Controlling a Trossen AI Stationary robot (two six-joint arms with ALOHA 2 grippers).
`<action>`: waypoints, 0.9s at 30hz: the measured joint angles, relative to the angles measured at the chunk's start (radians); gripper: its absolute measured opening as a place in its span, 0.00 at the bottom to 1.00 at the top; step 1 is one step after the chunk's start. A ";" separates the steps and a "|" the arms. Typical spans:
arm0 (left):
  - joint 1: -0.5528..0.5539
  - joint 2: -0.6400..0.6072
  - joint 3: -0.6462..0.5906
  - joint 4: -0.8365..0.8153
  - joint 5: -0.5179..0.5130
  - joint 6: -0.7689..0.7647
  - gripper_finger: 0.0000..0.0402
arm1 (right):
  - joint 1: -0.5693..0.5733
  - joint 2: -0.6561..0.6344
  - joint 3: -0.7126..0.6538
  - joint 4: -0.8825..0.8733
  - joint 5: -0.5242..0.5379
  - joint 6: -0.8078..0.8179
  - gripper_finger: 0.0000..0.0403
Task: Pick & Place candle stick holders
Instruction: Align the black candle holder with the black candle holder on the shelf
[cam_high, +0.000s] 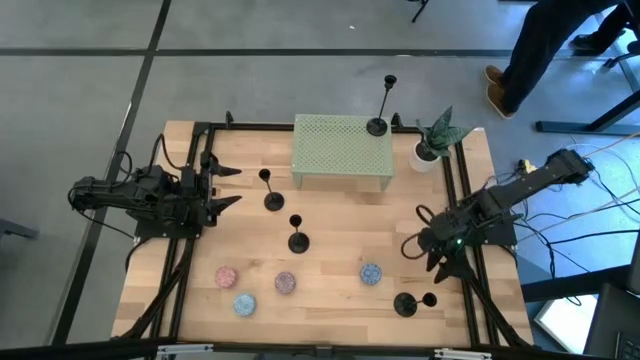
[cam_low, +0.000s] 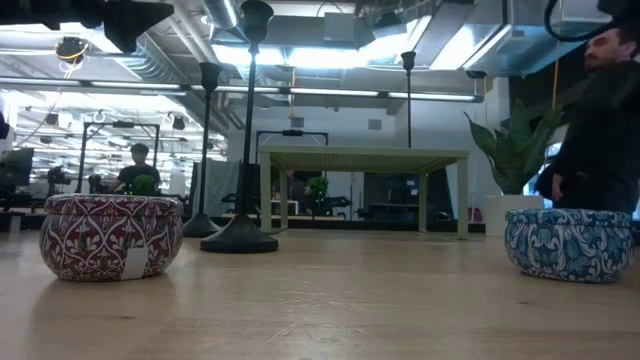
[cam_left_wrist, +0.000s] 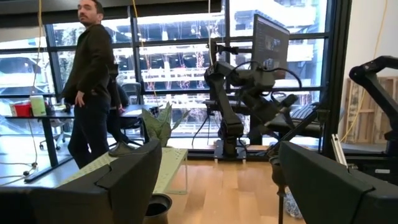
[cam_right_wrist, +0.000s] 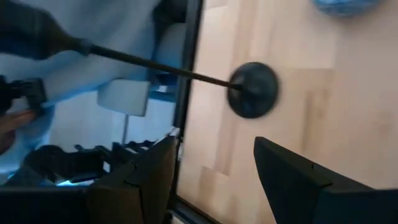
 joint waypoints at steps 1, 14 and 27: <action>0.000 0.000 0.000 0.000 -0.001 0.000 0.80 | 0.019 0.000 -0.016 0.045 0.001 0.019 0.55; 0.000 0.000 0.000 0.008 -0.003 0.000 0.80 | 0.224 0.066 -0.104 0.377 0.272 -0.018 0.55; 0.000 0.000 0.000 0.017 -0.004 0.010 0.80 | 0.278 0.270 -0.104 0.658 0.372 -0.152 0.55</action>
